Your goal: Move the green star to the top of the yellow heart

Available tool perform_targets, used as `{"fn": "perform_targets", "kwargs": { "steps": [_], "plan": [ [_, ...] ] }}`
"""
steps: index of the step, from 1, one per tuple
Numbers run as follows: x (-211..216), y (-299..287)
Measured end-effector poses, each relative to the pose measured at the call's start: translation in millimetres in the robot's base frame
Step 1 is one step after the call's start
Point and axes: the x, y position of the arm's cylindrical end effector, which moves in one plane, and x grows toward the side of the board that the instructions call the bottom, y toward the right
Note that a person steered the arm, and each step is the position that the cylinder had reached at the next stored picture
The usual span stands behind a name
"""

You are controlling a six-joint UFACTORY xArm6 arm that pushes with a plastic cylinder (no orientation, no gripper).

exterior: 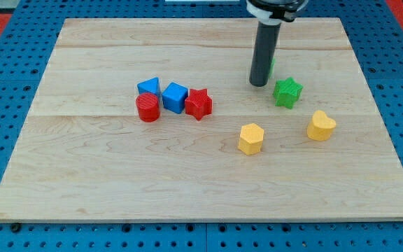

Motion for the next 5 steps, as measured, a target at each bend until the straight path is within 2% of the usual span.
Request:
{"fn": "perform_targets", "kwargs": {
  "steps": [1,2,3,4,5],
  "plan": [
    [25,8],
    [36,55],
    [36,76],
    [36,45],
    [30,-21]
  ]
}}
